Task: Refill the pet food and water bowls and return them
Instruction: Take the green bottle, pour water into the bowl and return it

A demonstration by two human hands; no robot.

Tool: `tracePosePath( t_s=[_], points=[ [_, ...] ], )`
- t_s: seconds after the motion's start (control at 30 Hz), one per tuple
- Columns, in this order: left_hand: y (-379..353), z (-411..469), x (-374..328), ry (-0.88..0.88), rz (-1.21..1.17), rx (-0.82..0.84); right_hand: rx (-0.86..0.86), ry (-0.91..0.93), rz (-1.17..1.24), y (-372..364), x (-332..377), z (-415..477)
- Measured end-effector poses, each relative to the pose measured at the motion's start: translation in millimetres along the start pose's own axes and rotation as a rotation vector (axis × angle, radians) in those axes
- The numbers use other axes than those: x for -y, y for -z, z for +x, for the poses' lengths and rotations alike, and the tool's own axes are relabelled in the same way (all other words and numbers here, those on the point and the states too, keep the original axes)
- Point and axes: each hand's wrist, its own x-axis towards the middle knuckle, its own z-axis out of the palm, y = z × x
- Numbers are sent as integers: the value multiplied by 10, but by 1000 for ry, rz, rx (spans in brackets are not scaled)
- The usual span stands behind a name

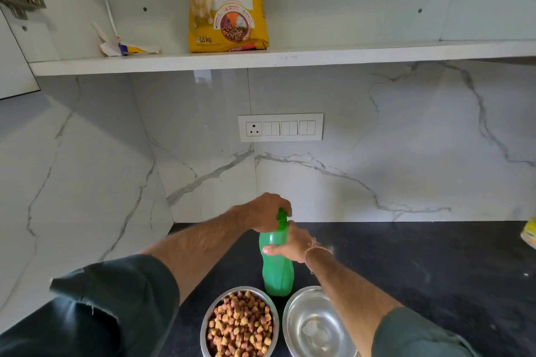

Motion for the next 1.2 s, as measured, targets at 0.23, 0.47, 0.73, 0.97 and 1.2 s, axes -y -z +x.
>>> tracePosePath(
  t_s=[0.23, 0.47, 0.73, 0.97, 1.2],
  points=[
    [-20, 48, -59, 166, 227, -8, 1, 13, 13, 9, -21, 4],
    [42, 76, 31, 29, 138, 84, 10, 16, -1, 9, -31, 21],
    [38, 88, 22, -87, 129, 104, 4, 32, 15, 2, -30, 8],
    [50, 98, 34, -76, 195, 67, -9, 28, 27, -13, -35, 9],
    [57, 88, 36, -60, 214, 29, -4, 16, 30, -9, -38, 18]
  ],
)
